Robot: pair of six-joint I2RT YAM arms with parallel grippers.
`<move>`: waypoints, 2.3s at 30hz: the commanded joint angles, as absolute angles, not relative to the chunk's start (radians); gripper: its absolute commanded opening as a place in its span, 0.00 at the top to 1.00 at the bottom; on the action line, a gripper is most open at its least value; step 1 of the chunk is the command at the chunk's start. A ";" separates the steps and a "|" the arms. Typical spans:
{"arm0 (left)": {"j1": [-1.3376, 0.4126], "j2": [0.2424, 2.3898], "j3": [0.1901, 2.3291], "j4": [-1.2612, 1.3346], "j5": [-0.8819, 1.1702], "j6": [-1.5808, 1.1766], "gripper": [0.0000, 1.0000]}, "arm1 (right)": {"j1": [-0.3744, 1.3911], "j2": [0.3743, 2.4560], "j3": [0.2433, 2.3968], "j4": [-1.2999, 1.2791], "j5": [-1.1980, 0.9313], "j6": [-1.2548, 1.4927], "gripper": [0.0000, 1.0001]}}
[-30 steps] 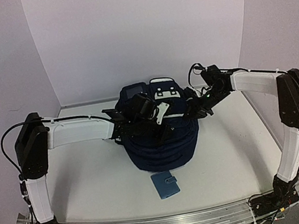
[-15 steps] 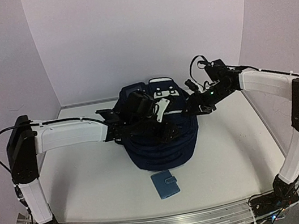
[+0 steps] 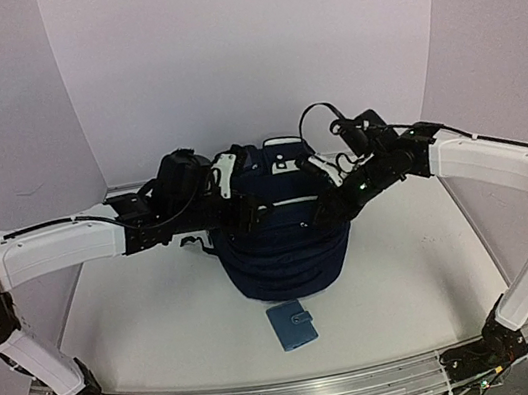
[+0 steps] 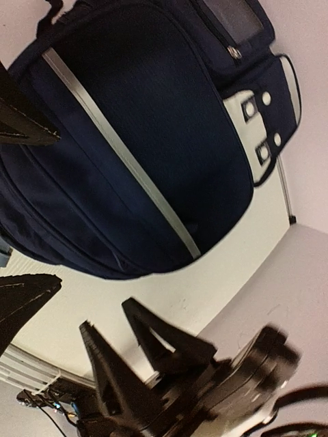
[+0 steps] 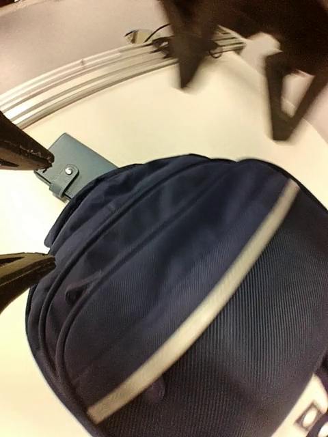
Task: Pack the student bag
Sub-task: Zip the student bag at the center of the board.
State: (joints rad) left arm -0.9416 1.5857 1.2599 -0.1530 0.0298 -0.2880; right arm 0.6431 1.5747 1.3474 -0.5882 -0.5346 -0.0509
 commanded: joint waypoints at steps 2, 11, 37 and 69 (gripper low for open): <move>-0.901 1.481 1.187 -0.090 -0.003 -0.369 0.35 | 0.714 1.629 1.345 -0.572 -0.335 -0.183 0.60; -0.900 1.473 1.181 -0.093 -0.004 -0.366 0.35 | 0.728 1.696 1.343 -0.526 -0.248 -0.203 0.59; -0.900 1.465 1.185 -0.095 -0.003 -0.350 0.35 | 0.763 1.693 1.225 -0.210 0.103 -0.200 0.65; -0.900 1.485 1.136 -0.040 0.033 -0.041 0.34 | 0.765 1.674 1.264 -0.312 -0.024 -0.215 0.75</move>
State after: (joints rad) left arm -0.8986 1.5082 1.1370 -0.1005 0.0257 -0.0525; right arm 0.7685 1.6417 1.2350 -0.3161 -0.0563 -0.1924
